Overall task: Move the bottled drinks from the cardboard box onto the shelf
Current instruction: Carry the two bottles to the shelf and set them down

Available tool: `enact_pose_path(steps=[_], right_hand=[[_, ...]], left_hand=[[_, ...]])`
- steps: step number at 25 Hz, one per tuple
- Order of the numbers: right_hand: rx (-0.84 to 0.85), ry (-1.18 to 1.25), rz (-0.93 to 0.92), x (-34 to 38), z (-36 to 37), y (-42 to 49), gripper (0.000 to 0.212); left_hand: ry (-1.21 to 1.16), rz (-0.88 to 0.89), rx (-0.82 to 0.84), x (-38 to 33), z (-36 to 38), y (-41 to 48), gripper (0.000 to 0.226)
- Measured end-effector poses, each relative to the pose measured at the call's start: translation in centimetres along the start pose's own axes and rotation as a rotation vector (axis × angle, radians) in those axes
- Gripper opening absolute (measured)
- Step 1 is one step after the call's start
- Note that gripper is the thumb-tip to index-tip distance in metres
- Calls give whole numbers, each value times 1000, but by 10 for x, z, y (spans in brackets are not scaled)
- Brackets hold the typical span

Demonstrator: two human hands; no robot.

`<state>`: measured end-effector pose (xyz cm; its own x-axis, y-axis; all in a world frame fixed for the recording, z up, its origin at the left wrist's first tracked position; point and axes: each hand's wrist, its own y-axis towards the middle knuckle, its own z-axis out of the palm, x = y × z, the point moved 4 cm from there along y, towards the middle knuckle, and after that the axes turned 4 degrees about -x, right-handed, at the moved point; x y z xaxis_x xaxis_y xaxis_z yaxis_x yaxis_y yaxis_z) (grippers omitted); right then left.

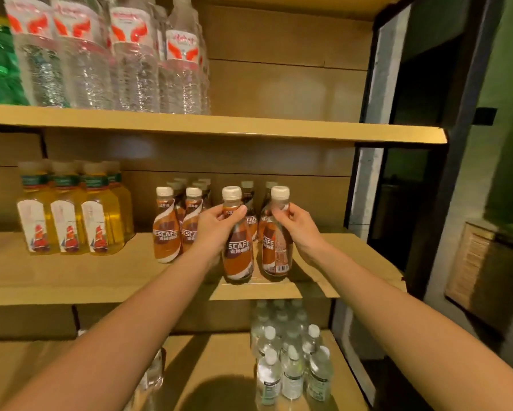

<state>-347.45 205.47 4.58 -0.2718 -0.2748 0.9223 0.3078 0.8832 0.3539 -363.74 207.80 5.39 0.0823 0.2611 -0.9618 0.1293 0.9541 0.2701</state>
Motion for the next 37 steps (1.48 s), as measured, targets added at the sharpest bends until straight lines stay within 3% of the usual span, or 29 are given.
enact_pose_path(steps=[13, 15, 17, 20, 23, 31, 33, 37], right_hand=[[135, 16, -13, -44, -6, 58, 33], [177, -5, -17, -44, -6, 55, 32], [167, 3, 5, -49, -5, 46, 46], [-71, -301, -46, -69, -8, 30, 79], [-167, -644, -56, -82, -4, 24, 86], [-49, -312, 63, -95, -13, 30, 65], [19, -399, 61, -101, -10, 32, 58], [28, -797, -23, -112, -2, 48, 55]], left_hand=[[31, 60, 87, 44, 37, 69, 11], [68, 116, 87, 46, 39, 70, 20], [86, 157, 53, 49, 39, 68, 35], [118, 141, 84, 61, 34, 57, 52], [336, 71, 162, 82, 28, 47, 65], [886, 180, 198, 112, 21, 57, 55], [942, 209, 194, 117, 23, 65, 54], [942, 202, 207, 127, 26, 84, 61]])
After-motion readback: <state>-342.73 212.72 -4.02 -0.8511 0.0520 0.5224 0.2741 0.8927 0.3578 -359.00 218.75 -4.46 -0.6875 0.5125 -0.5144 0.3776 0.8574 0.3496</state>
